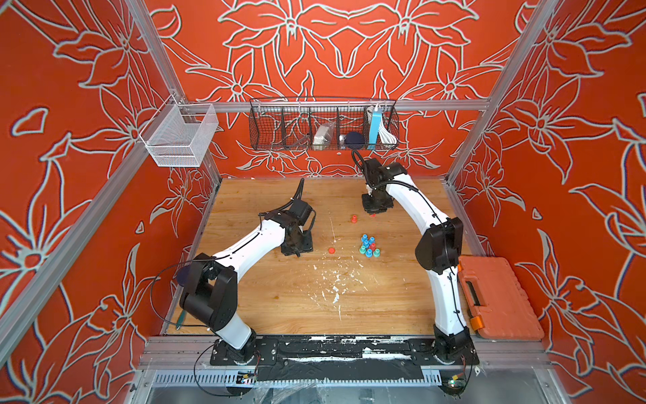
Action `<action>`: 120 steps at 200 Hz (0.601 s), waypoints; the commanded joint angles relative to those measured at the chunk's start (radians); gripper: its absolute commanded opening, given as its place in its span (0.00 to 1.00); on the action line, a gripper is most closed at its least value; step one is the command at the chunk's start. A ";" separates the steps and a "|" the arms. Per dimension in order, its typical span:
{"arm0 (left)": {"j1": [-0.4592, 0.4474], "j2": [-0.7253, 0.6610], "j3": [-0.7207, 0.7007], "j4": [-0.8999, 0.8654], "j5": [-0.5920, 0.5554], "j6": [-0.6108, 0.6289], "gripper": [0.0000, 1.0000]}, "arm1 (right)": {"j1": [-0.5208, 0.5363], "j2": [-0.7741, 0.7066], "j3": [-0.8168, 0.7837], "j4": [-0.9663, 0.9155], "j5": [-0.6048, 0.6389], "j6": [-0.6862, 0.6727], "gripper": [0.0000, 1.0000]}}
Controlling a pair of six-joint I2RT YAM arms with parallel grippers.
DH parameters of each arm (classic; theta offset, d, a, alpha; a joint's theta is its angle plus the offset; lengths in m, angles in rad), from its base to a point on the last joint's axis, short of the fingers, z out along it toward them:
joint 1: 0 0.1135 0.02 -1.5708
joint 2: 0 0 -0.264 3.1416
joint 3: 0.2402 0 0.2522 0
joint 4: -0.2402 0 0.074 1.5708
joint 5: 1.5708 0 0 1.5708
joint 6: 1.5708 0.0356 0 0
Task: Close the stamp cap
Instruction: Pick up the stamp from the center of the board, then close the cover of the stamp.
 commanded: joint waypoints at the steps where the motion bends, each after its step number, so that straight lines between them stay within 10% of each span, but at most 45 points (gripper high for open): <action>1: 0.023 -0.040 -0.022 -0.004 0.006 0.017 0.57 | 0.040 0.048 0.091 -0.144 0.009 -0.025 0.13; 120: 0.082 -0.108 -0.121 0.010 0.013 0.010 0.57 | 0.258 0.159 0.150 -0.187 -0.115 0.009 0.13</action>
